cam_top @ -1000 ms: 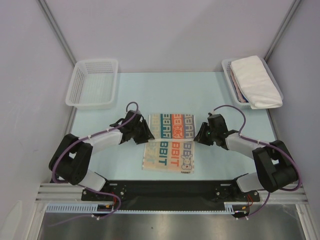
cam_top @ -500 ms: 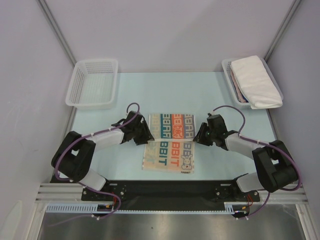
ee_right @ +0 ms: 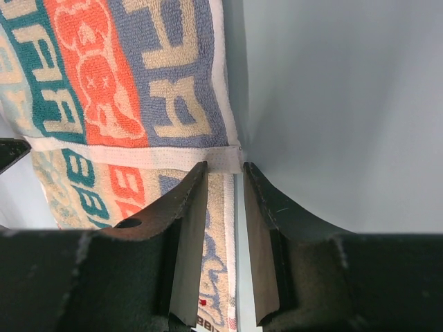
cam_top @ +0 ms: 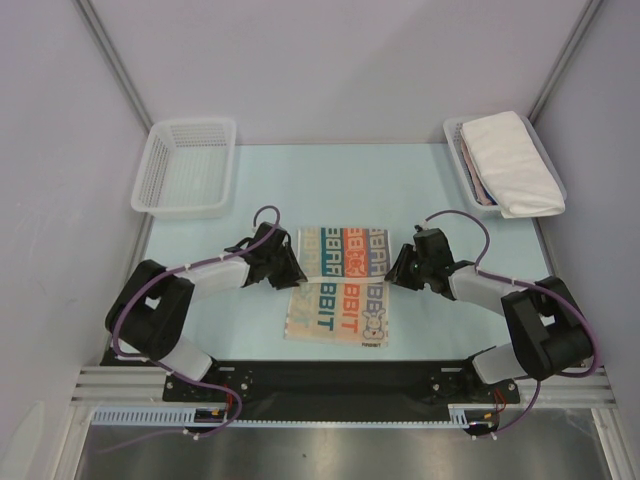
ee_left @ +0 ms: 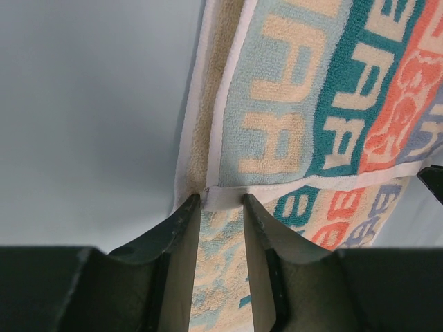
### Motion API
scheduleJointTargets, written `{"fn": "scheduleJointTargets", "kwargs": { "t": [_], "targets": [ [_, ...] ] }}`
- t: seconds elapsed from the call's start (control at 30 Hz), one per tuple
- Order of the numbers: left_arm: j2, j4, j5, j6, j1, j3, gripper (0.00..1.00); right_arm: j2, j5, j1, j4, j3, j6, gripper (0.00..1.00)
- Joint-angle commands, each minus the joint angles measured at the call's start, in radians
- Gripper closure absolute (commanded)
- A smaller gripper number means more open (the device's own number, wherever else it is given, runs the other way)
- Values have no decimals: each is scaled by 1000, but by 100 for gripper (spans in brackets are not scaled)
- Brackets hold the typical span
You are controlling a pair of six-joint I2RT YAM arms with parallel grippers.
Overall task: Fold and stack the towels
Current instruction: Fold the towel
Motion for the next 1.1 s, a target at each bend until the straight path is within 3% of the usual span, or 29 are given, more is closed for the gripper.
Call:
{"fn": "scheduleJointTargets", "kwargs": {
  "t": [0.0, 0.63, 0.83, 0.93, 1.07],
  "targets": [
    [8, 10, -14, -17, -12, 41, 64, 4, -5, 4, 26, 11, 6, 68],
    [2, -47, -38, 23, -12, 87, 69, 4, -7, 2, 26, 17, 3, 74],
    [21, -38, -48, 39, -12, 99, 86, 0, -5, 2, 17, 24, -2, 83],
    [22, -35, -52, 46, -10, 104, 100, -11, -2, 2, 11, 25, -2, 87],
    [1, -38, -54, 60, -10, 102, 100, -23, 2, 4, -3, 27, -10, 89]
  ]
}}
